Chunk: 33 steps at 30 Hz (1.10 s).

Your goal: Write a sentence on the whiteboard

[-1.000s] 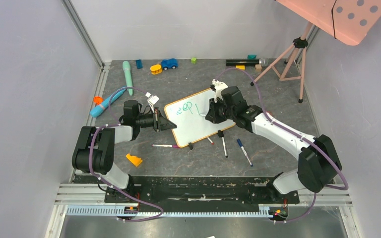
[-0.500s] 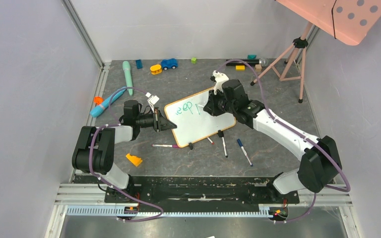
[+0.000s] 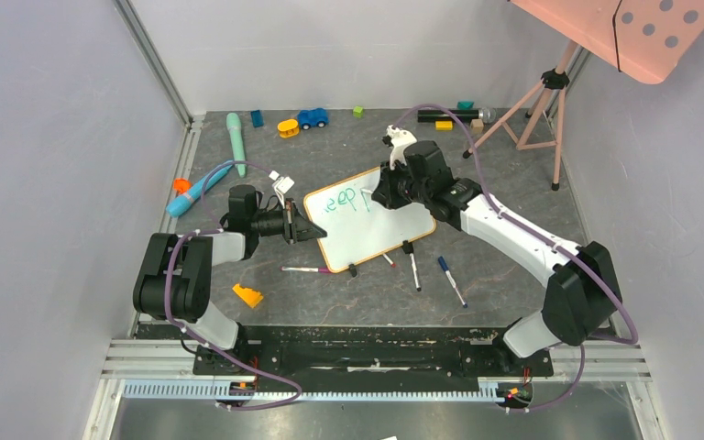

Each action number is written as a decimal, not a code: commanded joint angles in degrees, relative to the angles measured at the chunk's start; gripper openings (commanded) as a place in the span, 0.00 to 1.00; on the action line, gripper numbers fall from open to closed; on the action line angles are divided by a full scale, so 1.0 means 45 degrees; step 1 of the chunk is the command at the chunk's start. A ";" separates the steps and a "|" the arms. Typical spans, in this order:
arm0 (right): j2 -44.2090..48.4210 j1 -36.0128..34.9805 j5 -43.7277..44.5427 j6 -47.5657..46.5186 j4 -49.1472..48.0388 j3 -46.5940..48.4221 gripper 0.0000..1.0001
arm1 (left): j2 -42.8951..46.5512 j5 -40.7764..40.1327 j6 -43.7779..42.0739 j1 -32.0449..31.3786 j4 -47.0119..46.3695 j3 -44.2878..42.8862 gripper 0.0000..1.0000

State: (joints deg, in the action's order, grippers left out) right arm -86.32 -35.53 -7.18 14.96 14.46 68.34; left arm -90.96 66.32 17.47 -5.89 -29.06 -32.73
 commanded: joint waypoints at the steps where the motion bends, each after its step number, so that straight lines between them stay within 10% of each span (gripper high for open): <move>1: -0.0128 -0.0032 0.0129 -0.0256 -0.0151 0.0556 0.00 | 0.0309 0.0301 -0.0319 -0.0156 0.0242 -0.0073 0.02; 33: 0.0170 0.0046 0.1464 -0.0269 0.0481 -0.0090 0.00 | 0.0155 0.0242 -0.0309 -0.0175 0.0288 -0.0128 0.02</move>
State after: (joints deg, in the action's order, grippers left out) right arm -86.91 -35.77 -4.01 14.74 16.12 68.45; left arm -90.96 66.26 17.47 -5.93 -28.82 -32.73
